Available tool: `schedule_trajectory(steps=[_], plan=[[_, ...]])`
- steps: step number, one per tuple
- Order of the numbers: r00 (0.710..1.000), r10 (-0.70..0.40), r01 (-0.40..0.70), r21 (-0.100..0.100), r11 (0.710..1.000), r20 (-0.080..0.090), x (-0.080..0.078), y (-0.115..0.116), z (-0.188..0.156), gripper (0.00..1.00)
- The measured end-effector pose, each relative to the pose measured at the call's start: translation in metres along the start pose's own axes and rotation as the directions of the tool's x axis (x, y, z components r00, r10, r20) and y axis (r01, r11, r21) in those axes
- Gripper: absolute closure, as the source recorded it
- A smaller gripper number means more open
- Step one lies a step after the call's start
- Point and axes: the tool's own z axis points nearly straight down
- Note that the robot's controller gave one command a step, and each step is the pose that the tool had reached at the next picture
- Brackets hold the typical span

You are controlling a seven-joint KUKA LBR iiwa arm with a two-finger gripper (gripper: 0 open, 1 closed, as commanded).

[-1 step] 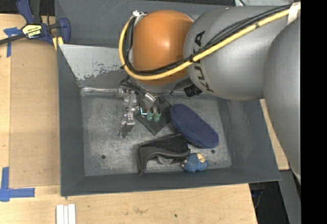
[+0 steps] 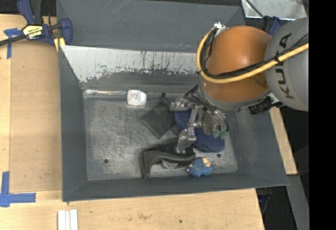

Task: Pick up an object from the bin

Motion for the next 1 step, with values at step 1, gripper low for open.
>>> schedule_trajectory(steps=[1], plan=[[0.995,0.098,-0.098,-0.008,0.995,0.005,-0.0503,0.0127,0.0994,0.00]])
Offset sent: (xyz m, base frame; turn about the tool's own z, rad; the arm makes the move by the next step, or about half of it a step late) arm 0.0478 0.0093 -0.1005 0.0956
